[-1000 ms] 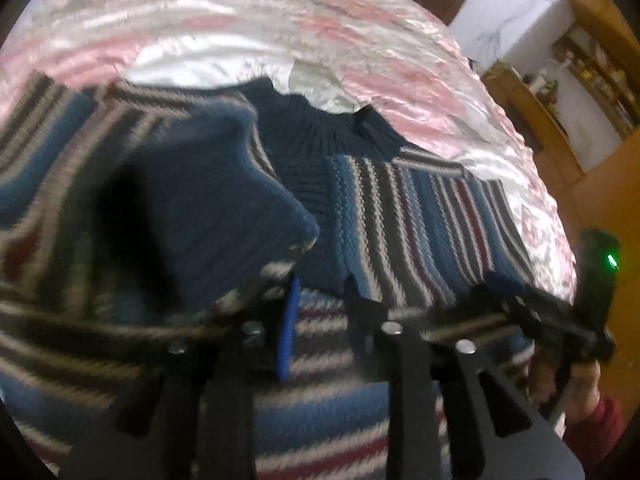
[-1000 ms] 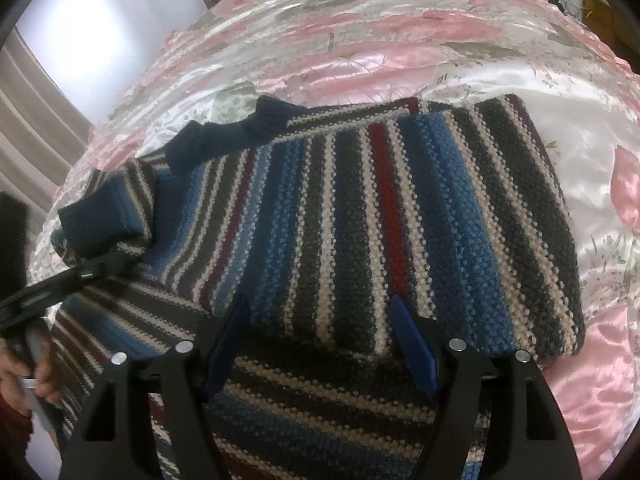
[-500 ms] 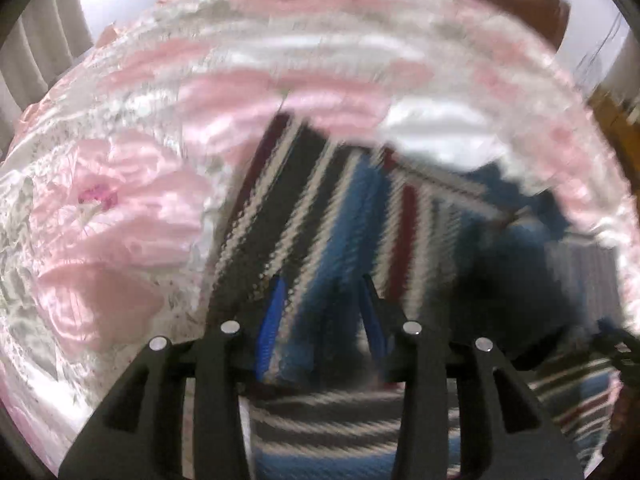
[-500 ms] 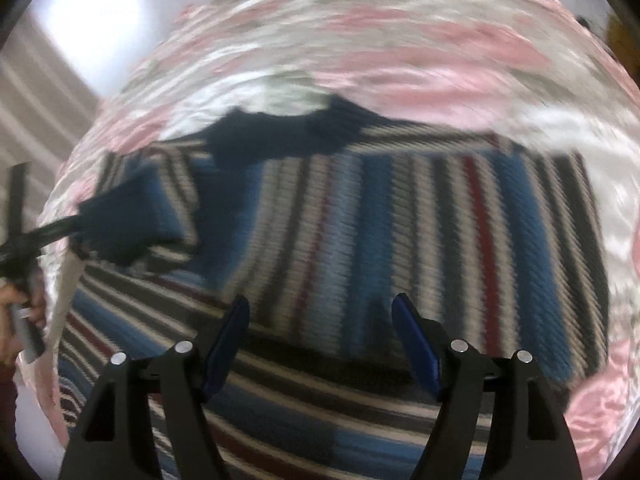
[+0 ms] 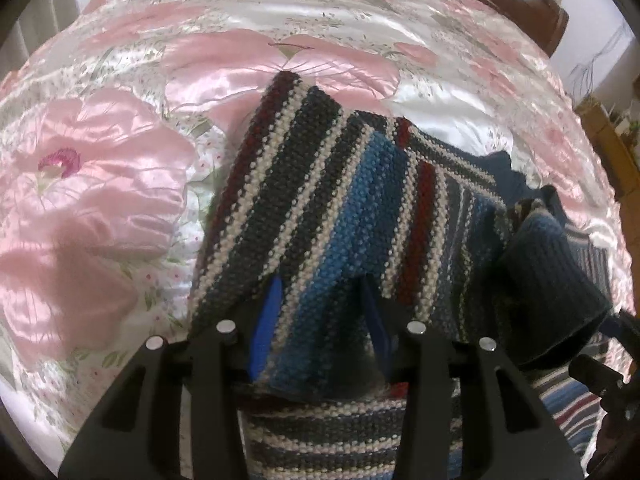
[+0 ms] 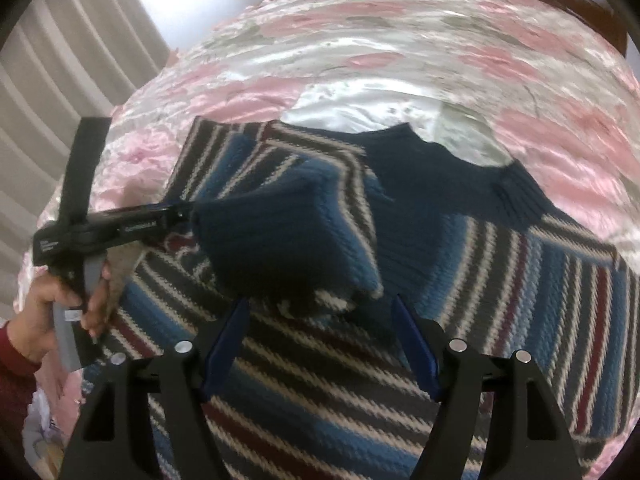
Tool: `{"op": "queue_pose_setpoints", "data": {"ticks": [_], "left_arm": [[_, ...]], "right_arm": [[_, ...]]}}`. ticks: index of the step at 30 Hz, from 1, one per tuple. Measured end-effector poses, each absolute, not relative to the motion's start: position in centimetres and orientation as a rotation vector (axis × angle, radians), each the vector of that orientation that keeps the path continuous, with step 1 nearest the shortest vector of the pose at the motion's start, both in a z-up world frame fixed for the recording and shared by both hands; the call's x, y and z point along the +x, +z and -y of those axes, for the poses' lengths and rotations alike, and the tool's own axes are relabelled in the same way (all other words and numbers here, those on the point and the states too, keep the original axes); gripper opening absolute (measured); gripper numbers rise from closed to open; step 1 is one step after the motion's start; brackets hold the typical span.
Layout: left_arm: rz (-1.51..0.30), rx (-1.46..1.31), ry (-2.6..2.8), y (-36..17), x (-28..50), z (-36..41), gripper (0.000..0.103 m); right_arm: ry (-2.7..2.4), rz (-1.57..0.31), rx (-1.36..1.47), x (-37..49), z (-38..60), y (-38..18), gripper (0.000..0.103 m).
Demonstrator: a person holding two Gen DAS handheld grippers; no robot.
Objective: Fold small clothes
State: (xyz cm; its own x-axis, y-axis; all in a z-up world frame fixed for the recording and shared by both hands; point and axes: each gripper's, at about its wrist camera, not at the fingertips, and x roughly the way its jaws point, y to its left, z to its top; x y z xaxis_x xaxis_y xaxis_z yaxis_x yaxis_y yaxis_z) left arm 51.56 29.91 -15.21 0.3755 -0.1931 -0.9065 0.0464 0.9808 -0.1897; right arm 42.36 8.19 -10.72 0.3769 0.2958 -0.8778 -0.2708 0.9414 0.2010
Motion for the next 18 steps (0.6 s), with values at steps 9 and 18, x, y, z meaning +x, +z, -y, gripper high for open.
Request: {"op": "queue_pose_setpoints", "data": {"ticks": [9,18], "left_arm": [[-1.175,-0.126,-0.155,-15.3,51.6,-29.8,0.042],[-1.170,-0.126,-0.154,-15.3,51.5,-29.8,0.042]], "right_arm": [[0.377,-1.208,0.128,45.2,-8.1,-14.1,0.027],[0.352,-1.180,0.406,44.3,1.4,-12.9,0.032]]}}
